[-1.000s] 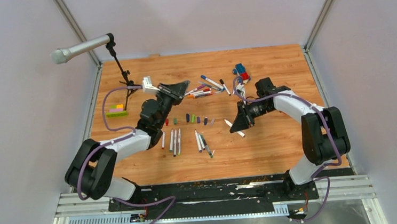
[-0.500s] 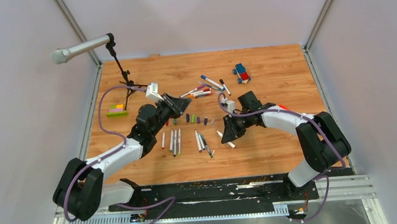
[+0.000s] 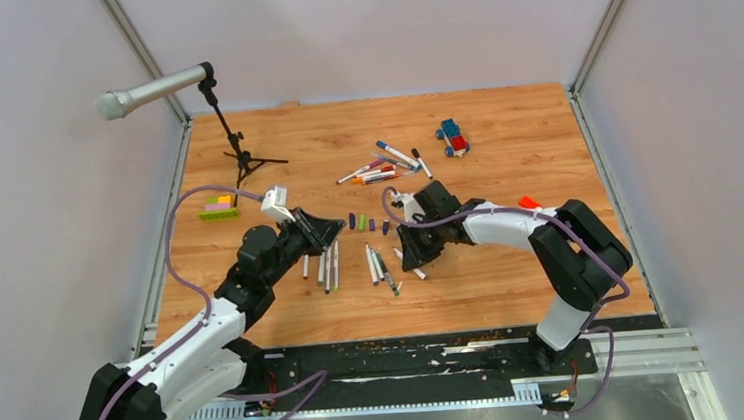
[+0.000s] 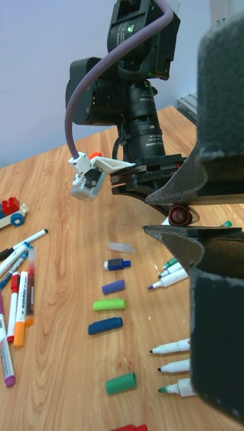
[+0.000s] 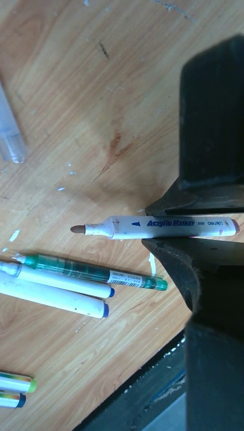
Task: Open the pen caps
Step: Place the pen at the center of the board, then place the pen cap at the center of the board.
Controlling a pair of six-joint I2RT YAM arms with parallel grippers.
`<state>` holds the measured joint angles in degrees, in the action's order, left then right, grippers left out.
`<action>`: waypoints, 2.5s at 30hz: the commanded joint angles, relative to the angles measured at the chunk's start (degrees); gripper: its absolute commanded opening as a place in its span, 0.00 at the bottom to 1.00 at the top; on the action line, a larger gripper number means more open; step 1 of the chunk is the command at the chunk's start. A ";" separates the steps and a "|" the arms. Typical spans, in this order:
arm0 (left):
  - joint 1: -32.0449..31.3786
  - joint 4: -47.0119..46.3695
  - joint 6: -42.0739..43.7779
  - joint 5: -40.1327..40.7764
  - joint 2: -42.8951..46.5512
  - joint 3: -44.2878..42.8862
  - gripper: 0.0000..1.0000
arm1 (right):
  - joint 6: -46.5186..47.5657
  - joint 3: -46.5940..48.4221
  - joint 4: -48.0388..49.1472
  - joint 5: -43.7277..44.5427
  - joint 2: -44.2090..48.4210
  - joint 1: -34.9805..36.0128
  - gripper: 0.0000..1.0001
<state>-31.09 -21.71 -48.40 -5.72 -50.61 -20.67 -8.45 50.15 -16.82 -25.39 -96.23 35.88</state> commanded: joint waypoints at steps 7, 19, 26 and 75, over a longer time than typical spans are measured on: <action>-0.22 0.96 1.78 -2.01 -1.17 -1.43 0.00 | 3.59 2.93 -1.62 12.20 -2.87 1.83 0.28; -6.89 -1.17 3.20 -1.74 -10.94 -6.60 0.00 | 10.16 5.49 -5.02 7.86 1.33 1.64 0.32; -10.34 -2.19 4.31 -1.29 -20.58 -12.37 0.01 | 18.04 6.06 -9.10 -5.45 8.19 -7.50 0.35; -19.71 57.64 19.85 17.39 -74.85 -75.65 0.27 | 42.12 11.02 -27.38 -30.29 9.56 -32.25 0.35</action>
<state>-50.61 32.64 -29.23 10.20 -123.98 -94.41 31.75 60.40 -44.01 -53.21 -87.88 4.05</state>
